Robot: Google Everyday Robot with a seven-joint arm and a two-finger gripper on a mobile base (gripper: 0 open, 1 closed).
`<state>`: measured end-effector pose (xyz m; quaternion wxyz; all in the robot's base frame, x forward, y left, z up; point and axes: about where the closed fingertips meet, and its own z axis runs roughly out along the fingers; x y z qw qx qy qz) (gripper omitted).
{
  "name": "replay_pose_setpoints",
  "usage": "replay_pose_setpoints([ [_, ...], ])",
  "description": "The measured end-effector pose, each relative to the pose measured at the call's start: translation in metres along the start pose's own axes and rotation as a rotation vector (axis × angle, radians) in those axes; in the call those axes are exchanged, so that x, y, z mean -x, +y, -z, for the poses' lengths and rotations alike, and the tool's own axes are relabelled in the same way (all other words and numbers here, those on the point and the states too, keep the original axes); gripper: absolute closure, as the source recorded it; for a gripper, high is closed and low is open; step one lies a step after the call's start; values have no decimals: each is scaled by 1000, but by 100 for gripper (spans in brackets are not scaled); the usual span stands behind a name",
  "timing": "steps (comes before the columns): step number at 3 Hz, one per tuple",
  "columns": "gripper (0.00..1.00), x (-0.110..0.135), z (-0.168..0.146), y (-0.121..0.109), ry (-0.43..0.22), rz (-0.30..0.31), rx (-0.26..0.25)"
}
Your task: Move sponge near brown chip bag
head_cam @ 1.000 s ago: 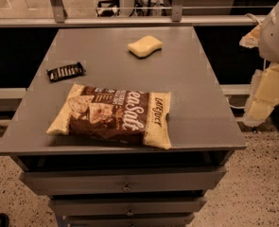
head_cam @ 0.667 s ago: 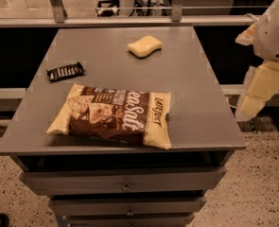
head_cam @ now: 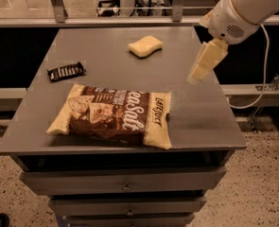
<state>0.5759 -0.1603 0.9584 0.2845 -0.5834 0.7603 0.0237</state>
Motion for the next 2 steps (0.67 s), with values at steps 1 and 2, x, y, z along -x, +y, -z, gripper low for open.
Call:
replay_pose_setpoints([
  [1, 0, 18, -37, -22, -116, -35, -10],
  [2, 0, 33, -61, -31, -213, -56, -26],
])
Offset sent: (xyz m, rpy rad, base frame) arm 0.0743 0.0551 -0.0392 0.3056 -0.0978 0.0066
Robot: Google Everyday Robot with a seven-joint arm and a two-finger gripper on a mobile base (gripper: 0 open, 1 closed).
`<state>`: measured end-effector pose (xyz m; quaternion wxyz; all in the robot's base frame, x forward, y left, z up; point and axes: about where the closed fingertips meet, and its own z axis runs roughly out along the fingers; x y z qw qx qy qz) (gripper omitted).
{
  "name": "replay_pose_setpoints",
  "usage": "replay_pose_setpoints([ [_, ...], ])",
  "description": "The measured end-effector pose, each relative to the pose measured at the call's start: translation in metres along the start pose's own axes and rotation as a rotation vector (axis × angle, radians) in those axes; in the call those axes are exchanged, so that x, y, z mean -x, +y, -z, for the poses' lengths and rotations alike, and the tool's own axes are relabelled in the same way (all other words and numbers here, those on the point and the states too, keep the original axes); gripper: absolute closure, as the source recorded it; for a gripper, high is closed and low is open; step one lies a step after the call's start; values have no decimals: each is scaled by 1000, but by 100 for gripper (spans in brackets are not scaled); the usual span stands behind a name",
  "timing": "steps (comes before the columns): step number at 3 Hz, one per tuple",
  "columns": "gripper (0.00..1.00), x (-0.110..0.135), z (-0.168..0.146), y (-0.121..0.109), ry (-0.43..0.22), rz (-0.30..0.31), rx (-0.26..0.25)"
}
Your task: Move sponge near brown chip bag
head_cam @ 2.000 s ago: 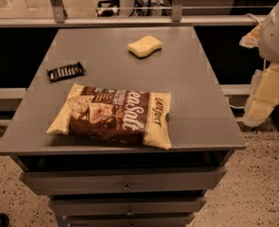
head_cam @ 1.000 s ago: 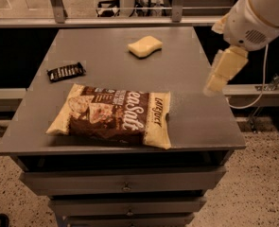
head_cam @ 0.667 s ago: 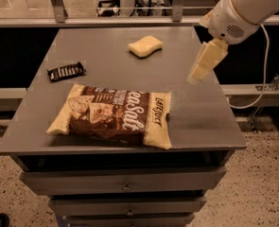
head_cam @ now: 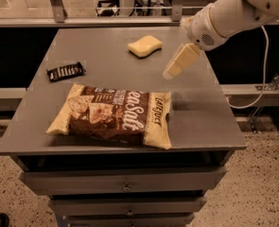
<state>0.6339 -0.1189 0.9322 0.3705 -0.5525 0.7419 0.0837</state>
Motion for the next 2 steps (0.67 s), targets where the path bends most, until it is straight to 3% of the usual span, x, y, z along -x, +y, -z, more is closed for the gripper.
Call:
replay_pose_setpoints([
  [1, 0, 0, 0, 0, 0, 0, 0],
  [2, 0, 4, -14, 0, -61, -47, -7],
])
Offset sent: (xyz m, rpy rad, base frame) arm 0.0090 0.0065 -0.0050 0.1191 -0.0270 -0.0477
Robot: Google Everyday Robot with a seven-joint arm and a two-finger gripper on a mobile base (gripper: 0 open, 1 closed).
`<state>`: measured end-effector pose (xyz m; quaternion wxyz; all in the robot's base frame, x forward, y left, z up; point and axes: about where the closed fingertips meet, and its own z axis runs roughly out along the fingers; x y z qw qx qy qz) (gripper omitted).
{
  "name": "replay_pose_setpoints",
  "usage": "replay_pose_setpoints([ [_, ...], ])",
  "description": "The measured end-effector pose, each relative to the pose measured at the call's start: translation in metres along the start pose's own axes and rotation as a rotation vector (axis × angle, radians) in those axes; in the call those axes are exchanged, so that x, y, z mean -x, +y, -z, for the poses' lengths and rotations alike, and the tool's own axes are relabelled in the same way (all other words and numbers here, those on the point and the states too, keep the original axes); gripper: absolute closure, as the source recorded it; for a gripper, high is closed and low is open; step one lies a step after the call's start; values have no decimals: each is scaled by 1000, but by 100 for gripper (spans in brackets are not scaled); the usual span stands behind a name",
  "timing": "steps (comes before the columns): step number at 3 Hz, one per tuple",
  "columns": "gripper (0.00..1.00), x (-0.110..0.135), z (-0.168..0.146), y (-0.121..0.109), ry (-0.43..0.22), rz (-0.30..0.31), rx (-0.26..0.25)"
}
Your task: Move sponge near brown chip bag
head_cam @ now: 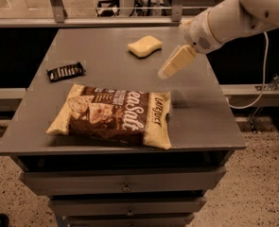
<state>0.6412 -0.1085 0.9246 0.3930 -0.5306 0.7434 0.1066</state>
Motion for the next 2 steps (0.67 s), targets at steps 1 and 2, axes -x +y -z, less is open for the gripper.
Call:
replay_pose_setpoints([
  [1, 0, 2, -34, -13, -86, -76, -21],
  [2, 0, 9, -70, -39, -190, -155, -36],
])
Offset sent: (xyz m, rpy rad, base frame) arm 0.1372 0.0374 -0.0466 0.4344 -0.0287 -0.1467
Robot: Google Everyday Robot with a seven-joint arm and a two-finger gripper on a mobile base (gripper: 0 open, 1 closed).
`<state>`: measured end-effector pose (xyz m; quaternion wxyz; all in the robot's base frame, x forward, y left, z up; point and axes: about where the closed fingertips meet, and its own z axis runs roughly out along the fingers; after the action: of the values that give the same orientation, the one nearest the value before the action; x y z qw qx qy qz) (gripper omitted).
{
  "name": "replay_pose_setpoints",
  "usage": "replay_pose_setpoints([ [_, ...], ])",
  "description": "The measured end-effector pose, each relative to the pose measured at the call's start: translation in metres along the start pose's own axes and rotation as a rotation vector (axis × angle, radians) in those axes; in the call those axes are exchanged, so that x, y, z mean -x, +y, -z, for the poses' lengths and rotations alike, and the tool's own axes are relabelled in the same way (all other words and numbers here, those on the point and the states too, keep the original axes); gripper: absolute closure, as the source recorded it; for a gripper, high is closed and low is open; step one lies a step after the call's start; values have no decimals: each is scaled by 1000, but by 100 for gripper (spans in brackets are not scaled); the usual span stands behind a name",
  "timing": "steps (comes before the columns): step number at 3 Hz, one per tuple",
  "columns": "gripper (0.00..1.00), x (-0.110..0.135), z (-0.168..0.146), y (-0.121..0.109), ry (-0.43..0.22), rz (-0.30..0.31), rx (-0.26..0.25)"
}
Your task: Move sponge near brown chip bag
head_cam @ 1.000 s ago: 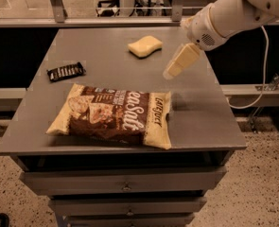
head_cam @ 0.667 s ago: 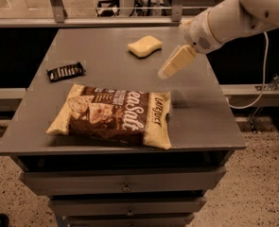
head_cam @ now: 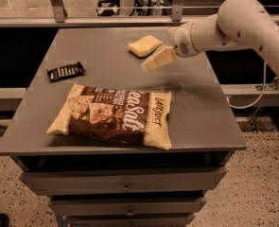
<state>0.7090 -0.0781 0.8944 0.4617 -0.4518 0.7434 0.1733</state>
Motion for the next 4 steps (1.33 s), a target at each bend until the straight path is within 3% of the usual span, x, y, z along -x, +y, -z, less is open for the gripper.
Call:
replay_pose_setpoints([
  [2, 0, 1, -57, -60, -109, -116, -46],
  [3, 0, -7, -67, -78, -104, -144, -67],
  [4, 18, -20, -73, -88, -85, -174, -76],
])
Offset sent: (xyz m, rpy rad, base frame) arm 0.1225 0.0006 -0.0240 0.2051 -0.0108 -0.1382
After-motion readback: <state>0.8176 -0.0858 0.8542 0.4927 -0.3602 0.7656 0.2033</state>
